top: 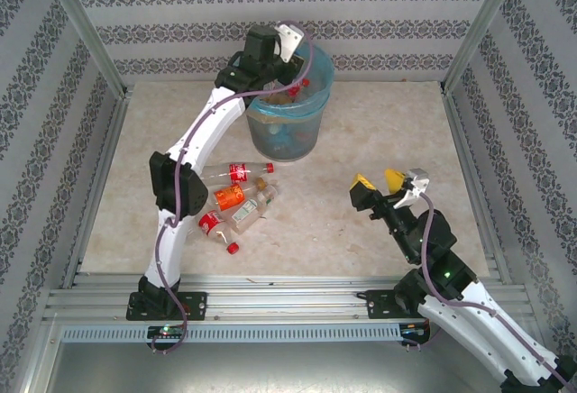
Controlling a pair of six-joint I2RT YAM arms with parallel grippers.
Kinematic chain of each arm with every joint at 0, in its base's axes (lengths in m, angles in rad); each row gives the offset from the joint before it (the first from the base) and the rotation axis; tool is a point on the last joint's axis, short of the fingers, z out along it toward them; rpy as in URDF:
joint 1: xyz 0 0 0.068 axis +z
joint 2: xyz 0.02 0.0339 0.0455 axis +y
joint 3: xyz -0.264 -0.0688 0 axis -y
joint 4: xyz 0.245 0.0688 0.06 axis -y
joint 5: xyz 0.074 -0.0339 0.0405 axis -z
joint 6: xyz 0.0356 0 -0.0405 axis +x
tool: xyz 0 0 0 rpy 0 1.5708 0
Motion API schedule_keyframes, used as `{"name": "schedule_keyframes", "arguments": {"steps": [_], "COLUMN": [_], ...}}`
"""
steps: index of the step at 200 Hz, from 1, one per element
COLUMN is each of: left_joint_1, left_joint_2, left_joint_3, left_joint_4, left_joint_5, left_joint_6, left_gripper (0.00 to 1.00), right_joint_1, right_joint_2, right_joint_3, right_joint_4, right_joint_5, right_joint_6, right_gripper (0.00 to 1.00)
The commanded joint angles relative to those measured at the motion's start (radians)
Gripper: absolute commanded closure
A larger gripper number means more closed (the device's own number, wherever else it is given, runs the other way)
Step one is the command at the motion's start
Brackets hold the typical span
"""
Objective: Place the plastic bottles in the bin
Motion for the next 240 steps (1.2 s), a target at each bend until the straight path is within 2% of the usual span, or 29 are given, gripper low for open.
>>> {"name": "schedule_keyframes", "arguments": {"steps": [1, 53, 74, 91, 101, 117, 151, 176, 193, 214, 240], "left_joint_1": [0.009, 0.01, 0.01, 0.01, 0.009, 0.009, 0.009, 0.011, 0.01, 0.014, 0.025], "left_joint_2": [0.043, 0.078, 0.059, 0.025, -0.006, -0.056, -0.168, -0.23, -0.239, -0.221, -0.137], "left_joint_3": [0.03, 0.031, 0.045, 0.054, 0.055, 0.054, 0.012, -0.079, -0.103, -0.104, -0.005], "left_joint_4": [-0.113, -0.124, -0.11, -0.084, -0.066, -0.042, 0.015, 0.105, 0.106, 0.06, -0.121], "left_joint_5": [0.02, 0.095, 0.119, 0.137, 0.154, 0.194, 0.335, 0.432, 0.465, 0.461, 0.392], "left_joint_6": [0.059, 0.046, 0.014, -0.02, -0.039, -0.082, -0.177, -0.251, -0.289, -0.304, -0.269], "left_gripper": [1.0, 1.0, 0.69, 0.37, 0.3, 0.27, 0.29, 0.39, 0.44, 0.55, 0.78], "right_joint_1": [0.004, 0.004, 0.005, 0.004, 0.004, 0.005, 0.004, 0.003, 0.003, 0.003, 0.003], "right_joint_2": [-0.001, 0.01, 0.016, 0.028, 0.036, 0.055, 0.101, 0.153, 0.188, 0.213, 0.218], "right_joint_3": [-0.019, -0.019, -0.019, -0.019, -0.015, -0.011, -0.019, -0.005, 0.016, 0.034, 0.036], "right_joint_4": [-0.01, -0.016, -0.015, -0.007, -0.002, 0.008, 0.043, 0.065, 0.066, 0.065, 0.063], "right_joint_5": [0.001, -0.003, 0.0, 0.009, 0.008, -0.002, -0.001, -0.004, -0.017, -0.032, -0.04], "right_joint_6": [0.04, 0.066, 0.077, 0.092, 0.094, 0.087, 0.115, 0.118, 0.113, 0.112, 0.117], "right_gripper": [0.08, 0.09, 0.1, 0.1, 0.1, 0.1, 0.1, 0.11, 0.11, 0.11, 0.11]}}
